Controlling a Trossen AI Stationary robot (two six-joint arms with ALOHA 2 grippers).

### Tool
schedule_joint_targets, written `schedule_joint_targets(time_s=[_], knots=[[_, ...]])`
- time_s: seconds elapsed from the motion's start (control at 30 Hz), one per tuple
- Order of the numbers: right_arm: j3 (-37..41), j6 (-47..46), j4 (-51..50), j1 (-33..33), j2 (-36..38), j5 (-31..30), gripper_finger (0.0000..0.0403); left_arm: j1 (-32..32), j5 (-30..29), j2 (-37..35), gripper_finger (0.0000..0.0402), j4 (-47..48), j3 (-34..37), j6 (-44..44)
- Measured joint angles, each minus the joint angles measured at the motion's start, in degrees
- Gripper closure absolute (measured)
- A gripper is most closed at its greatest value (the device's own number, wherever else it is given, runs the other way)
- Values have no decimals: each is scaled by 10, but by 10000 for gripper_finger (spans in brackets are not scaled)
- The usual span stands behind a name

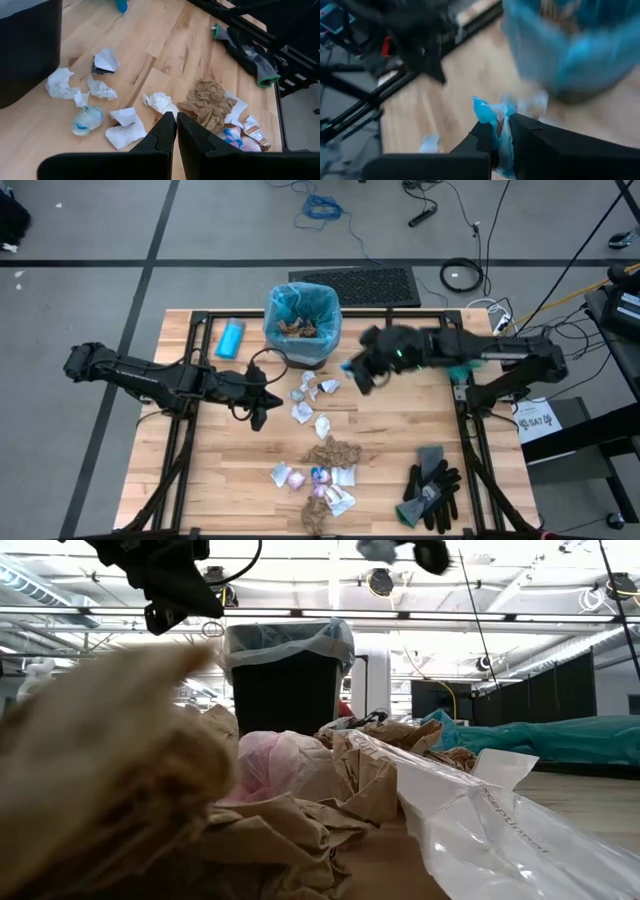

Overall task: Place trash/remove bag and relplace
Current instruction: Put the blue plastic trash into the trash bin

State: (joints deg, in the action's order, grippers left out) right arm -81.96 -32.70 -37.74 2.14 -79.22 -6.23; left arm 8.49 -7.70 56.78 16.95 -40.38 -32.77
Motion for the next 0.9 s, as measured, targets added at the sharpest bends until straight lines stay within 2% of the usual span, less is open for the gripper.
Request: schedule_joint_targets(time_s=[0.2, 0.37, 0.6, 0.8, 0.9], knots=[[-130, 113, 20, 62, -119, 4, 393, 0, 0, 0, 379, 0, 0, -21], [-217, 151, 52, 113, -205, 4, 366, 5, 0, -10, 379, 0, 0, -69], [-318, 186, 63, 168, -298, 5, 293, 26, 1, -39, 379, 5, -4, -71], [-328, 148, 41, 200, -330, 7, 218, 29, 1, -58, 379, 37, -4, -83], [-328, 139, 24, 210, -330, 30, 185, 29, 0, -66, 379, 53, -4, -89]])
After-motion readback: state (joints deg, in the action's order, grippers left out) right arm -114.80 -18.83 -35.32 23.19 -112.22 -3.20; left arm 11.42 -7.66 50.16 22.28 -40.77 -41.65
